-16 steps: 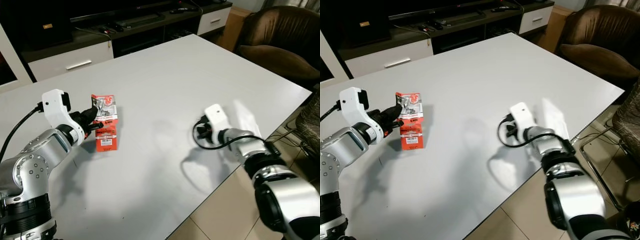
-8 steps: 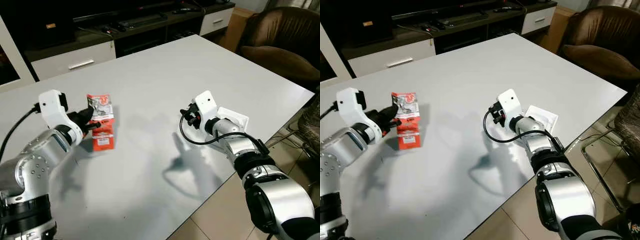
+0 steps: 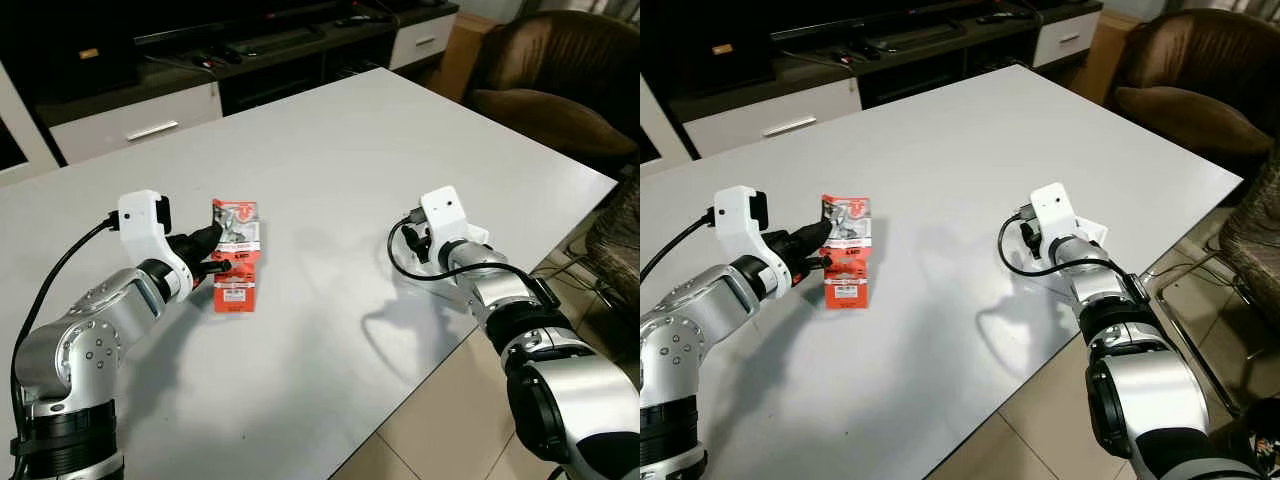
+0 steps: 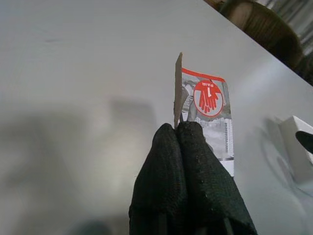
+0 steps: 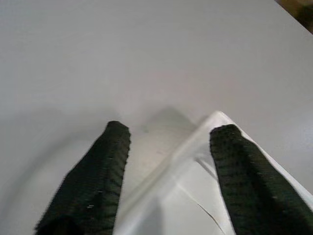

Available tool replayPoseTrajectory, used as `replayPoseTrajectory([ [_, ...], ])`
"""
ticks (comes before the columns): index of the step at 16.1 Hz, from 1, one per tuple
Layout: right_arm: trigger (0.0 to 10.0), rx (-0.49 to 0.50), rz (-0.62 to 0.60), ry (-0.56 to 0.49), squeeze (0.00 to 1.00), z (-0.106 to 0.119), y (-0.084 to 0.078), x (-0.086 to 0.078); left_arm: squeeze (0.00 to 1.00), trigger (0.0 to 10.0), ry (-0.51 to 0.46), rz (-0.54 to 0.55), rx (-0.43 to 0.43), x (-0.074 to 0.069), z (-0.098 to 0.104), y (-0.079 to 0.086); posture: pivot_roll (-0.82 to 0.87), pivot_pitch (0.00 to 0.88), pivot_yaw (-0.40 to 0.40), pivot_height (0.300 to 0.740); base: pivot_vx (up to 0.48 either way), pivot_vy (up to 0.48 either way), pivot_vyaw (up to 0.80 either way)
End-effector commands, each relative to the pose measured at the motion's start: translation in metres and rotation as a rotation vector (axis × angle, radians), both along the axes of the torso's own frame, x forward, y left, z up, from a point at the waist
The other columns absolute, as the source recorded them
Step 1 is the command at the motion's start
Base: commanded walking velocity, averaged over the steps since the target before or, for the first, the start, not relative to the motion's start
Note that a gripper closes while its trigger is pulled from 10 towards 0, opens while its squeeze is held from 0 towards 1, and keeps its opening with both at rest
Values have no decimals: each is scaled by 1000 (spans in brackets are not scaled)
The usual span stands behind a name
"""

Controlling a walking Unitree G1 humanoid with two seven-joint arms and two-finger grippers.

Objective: Picking trash to rubbish bin

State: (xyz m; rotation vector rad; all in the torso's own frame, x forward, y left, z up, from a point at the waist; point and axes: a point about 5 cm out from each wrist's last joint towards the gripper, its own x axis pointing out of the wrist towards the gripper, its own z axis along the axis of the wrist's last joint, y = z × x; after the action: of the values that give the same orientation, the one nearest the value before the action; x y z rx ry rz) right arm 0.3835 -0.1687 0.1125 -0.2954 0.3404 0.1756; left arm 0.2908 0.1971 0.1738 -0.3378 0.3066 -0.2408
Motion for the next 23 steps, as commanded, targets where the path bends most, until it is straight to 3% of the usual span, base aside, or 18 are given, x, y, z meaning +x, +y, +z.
replayPoseTrajectory([
  [1,10000,22,-41,-9,1000,4,-4,1,0,0,-14,-37,3,-3,2,-4,35,0,-48,740,0,0,0],
  [3,10000,76,-108,24,1000,-5,-4,-2,0,0,-12,-64,18,-5,1,-7,34,0,-47,740,0,0,0],
  [4,10000,137,-103,95,667,-18,1,-7,0,0,-9,-73,37,-5,-1,-8,34,0,-44,740,0,0,0],
  [5,10000,154,-91,118,667,-21,3,-9,0,0,-7,-77,44,-5,-2,-8,34,0,-44,740,0,0,0],
  [6,10000,195,-56,161,0,-29,11,-13,0,0,-8,-79,50,-5,-2,-9,41,0,-51,740,0,0,0],
  [8,10000,193,-12,211,0,-36,17,-18,0,0,-10,-71,59,-6,-2,-6,45,0,-59,740,0,0,0],
  [13,9804,138,4,271,0,-42,13,-21,0,0,-14,-70,65,-8,-4,-5,43,0,-70,740,0,0,0],
  [14,0,142,3,269,0,-41,12,-21,0,0,-16,-71,69,-7,-4,-5,42,0,-70,740,0,0,0],
  [23,0,203,33,269,0,-38,14,-20,0,0,-18,-90,77,-7,-6,-13,49,0,-79,740,0,0,0],
])
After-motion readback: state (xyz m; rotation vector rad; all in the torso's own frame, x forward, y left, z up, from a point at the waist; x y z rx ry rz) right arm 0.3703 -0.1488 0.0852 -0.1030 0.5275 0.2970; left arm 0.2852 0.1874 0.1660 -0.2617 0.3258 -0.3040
